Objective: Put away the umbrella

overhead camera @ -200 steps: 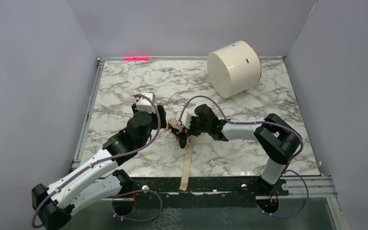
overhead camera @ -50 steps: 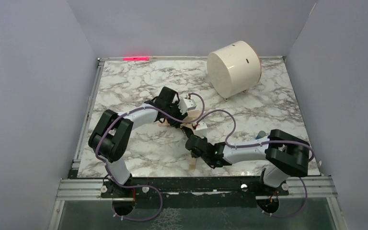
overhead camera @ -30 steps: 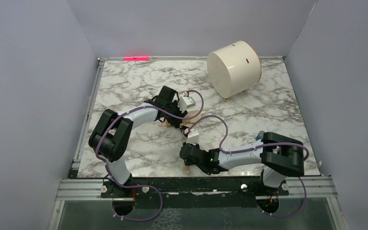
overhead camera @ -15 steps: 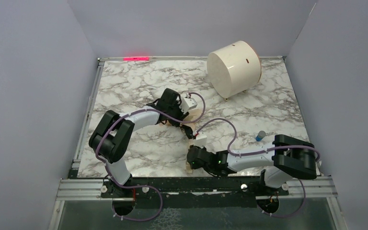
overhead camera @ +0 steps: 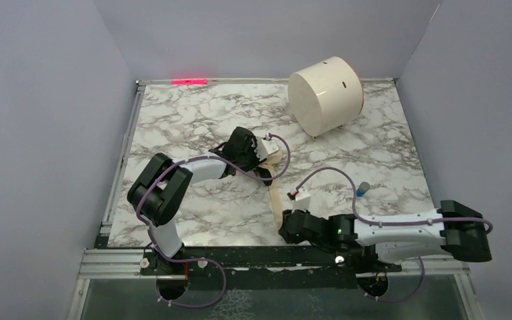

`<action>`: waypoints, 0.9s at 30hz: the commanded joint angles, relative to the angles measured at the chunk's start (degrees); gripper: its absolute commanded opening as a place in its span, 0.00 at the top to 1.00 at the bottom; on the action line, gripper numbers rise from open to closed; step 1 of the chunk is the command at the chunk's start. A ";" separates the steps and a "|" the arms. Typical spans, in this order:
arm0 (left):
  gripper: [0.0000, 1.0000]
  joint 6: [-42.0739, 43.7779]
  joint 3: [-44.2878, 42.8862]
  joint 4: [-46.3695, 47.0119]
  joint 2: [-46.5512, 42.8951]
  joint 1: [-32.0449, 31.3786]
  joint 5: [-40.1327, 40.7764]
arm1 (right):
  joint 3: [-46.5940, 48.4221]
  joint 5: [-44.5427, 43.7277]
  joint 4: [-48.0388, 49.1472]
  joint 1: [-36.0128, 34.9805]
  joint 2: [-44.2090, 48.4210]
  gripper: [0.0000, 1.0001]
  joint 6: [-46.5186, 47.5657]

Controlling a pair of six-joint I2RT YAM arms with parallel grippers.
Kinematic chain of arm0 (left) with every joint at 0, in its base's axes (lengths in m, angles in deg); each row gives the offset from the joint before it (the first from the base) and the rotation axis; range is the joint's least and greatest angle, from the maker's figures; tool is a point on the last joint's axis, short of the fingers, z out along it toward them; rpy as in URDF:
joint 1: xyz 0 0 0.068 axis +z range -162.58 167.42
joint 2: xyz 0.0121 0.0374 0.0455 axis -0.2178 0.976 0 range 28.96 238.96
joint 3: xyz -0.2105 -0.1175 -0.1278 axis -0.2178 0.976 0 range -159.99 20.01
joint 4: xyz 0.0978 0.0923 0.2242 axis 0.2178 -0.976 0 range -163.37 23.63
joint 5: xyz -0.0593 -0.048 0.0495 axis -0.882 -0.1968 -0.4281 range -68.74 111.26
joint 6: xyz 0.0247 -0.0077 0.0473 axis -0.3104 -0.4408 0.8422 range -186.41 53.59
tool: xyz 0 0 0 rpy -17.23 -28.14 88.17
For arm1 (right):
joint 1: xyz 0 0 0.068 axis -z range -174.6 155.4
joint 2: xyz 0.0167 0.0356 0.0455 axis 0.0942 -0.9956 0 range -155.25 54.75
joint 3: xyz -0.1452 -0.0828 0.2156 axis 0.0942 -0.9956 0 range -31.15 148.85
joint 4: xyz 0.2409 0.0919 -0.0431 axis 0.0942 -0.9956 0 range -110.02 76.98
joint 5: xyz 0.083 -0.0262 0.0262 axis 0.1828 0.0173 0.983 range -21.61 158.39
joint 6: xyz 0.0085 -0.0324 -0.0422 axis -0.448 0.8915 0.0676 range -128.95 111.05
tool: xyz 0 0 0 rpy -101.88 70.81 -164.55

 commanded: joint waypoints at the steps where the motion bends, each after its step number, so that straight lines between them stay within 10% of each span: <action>1: 1.00 5.11 4.44 -1.79 1.72 -0.10 3.58 | 1.40 -9.80 -9.45 -0.25 11.53 0.61 0.47; 6: 1.00 7.78 6.31 0.50 0.81 -0.77 3.10 | 5.89 -11.51 -13.53 7.98 13.98 0.51 6.35; 12: 1.00 10.66 7.34 1.79 2.10 -2.34 5.35 | 7.15 8.35 -2.56 31.74 11.67 0.46 19.61; 27: 1.00 20.56 16.01 12.88 -0.92 -6.99 9.08 | 21.86 27.13 20.82 47.84 -11.10 0.40 41.52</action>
